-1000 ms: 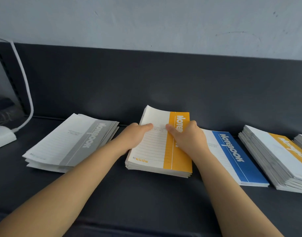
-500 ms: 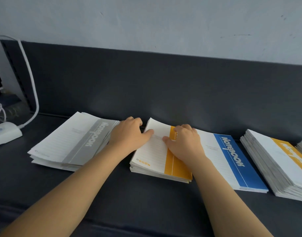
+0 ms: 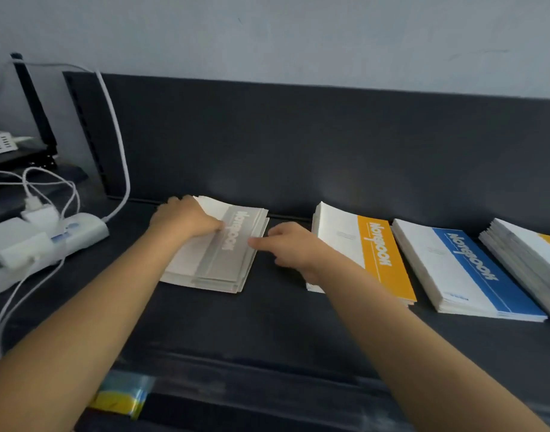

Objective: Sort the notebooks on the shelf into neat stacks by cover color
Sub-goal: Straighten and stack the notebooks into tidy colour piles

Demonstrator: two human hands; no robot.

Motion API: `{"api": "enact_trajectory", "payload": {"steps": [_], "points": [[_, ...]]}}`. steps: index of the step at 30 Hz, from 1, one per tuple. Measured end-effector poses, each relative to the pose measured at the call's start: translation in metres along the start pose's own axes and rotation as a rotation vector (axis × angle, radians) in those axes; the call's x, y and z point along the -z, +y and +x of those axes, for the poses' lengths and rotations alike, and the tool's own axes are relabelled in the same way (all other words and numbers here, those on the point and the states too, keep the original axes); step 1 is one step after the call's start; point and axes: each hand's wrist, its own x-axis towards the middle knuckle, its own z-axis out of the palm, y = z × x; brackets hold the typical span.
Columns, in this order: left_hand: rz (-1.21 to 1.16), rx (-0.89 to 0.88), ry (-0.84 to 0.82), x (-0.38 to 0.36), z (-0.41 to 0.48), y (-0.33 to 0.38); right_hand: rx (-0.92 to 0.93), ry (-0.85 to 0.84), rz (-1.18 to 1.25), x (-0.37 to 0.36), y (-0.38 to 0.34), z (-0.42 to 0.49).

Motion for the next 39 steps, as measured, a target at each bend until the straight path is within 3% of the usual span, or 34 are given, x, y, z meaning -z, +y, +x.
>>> {"api": "enact_trajectory", "payload": {"steps": [6, 11, 16, 18, 21, 24, 27, 39], "points": [[-0.358, -0.042, -0.244, 0.010, 0.019, -0.034, -0.167, 0.099, 0.412, -0.027, -0.007, 0.036], [-0.583, -0.073, -0.426, 0.011, 0.029, -0.040, -0.224, 0.137, 0.469, -0.024, -0.011, 0.035], [-0.740, -0.190, -0.482, 0.017, 0.029, -0.038, -0.242, 0.174, 0.465, -0.026, -0.010, 0.035], [-0.930, -0.283, -0.450, 0.019, 0.024, -0.034, -0.207, 0.200, 0.476, -0.028, -0.012, 0.034], [-1.242, -0.479, -0.332, 0.023, 0.006, -0.022, 0.003, 0.292, 0.512, -0.029, -0.019, 0.034], [-1.338, -0.639, -0.184, 0.024, -0.011, -0.007, 0.223, 0.548, 0.481, -0.025, -0.028, 0.024], [-1.375, -0.664, -0.154, 0.015, -0.016, 0.003, 0.383, 0.691, 0.410, -0.023, -0.029, 0.013], [-1.465, -0.657, -0.093, -0.002, -0.021, 0.009, 0.588, 0.660, 0.384, -0.021, -0.025, 0.017]]}}
